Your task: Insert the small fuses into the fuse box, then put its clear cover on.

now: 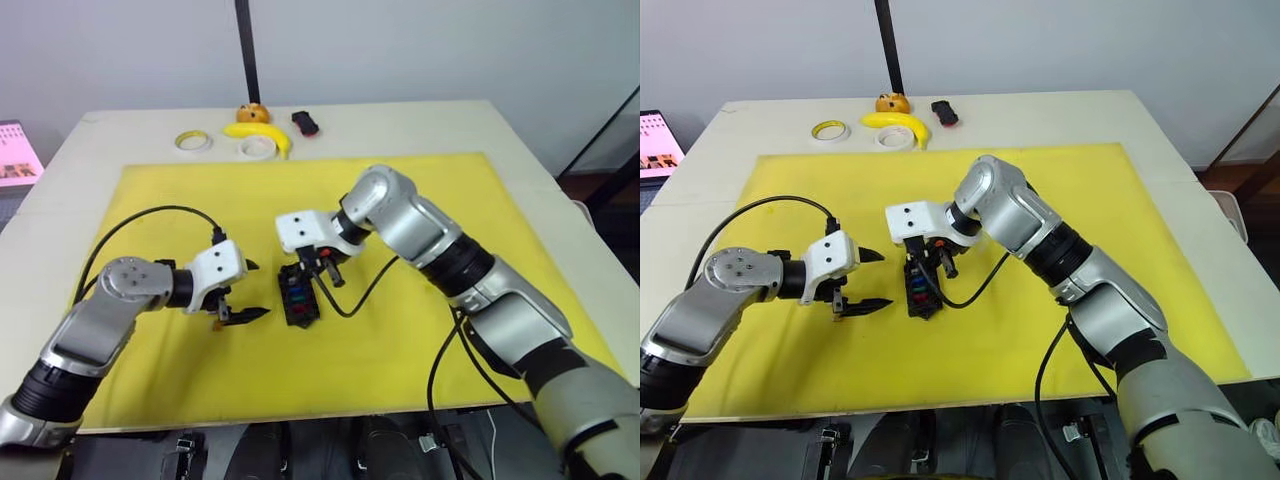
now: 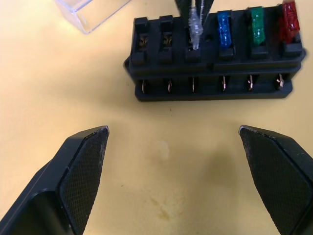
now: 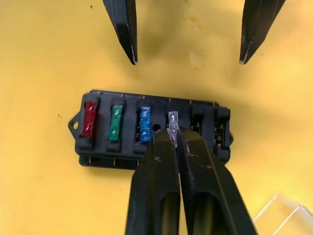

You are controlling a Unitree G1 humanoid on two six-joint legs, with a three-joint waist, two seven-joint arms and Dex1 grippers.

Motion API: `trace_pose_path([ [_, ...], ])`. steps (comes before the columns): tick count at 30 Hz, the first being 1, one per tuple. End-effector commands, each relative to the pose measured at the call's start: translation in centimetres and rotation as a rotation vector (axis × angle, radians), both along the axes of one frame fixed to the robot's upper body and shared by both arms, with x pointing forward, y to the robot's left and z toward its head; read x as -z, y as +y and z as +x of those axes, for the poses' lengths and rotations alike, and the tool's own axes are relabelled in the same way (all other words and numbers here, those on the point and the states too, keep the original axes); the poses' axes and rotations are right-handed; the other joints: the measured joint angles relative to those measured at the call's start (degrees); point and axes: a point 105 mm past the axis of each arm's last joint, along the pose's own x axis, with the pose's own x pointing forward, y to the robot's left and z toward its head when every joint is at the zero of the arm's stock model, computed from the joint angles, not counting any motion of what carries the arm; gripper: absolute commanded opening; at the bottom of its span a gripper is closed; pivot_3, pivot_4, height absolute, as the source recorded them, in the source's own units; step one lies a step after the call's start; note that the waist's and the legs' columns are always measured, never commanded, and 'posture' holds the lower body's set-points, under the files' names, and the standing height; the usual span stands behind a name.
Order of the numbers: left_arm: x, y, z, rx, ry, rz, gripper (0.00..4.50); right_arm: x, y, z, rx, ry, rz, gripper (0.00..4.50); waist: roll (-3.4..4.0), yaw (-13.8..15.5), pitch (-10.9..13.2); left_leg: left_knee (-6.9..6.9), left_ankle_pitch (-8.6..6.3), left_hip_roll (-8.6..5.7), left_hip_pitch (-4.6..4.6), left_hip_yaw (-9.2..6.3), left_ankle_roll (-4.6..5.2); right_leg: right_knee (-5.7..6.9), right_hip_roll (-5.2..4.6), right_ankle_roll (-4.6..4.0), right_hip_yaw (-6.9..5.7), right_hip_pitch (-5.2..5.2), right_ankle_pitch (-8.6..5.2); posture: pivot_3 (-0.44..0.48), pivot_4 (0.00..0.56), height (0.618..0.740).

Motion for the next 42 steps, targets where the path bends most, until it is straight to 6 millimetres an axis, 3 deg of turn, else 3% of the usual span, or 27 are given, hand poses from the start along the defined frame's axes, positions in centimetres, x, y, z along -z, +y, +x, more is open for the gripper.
trace_pose_path([
  [1, -0.9, -0.4, -0.1, 0.017, -0.042, -0.007, 4.5, -1.0, 0.4, 0.0, -0.015, -0.038, 0.011, 0.05, 0.0, 0.0, 0.0, 0.0, 0.0, 0.0, 0.0, 0.0, 0.0, 0.01, 0.01, 0.0, 0.0, 0.0, 0.0, 0.0, 0.15, 0.74],
  [13, -0.9, -0.5, -0.1, 0.021, -0.044, -0.006, 4.5, -1.7, 0.3, 0.2, 0.004, -0.068, -0.003, 0.05, 0.0, 0.0, 0.0, 0.0, 0.0, 0.01, 0.0, 0.0, 0.0, 0.01, 0.01, 0.0, 0.0, 0.0, 0.0, 0.0, 0.15, 0.74],
  [32, -0.9, -0.4, -0.2, 0.014, -0.048, -0.005, 4.5, 0.6, 0.4, 0.2, -0.055, -0.144, -0.083, 0.05, 0.0, 0.0, 0.0, 0.01, 0.01, 0.01, 0.01, 0.0, -0.01, 0.04, 0.01, 0.0, 0.0, 0.0, 0.0, 0.0, 0.15, 0.74],
  [42, -0.8, -0.4, -0.2, 0.009, -0.047, -0.005, 4.5, -0.2, 0.7, 0.0, -0.076, -0.156, -0.061, 0.05, 0.0, 0.0, 0.0, 0.01, 0.02, 0.01, 0.02, 0.0, -0.03, 0.07, 0.02, 0.0, 0.0, 0.0, 0.0, 0.0, 0.15, 0.74],
])
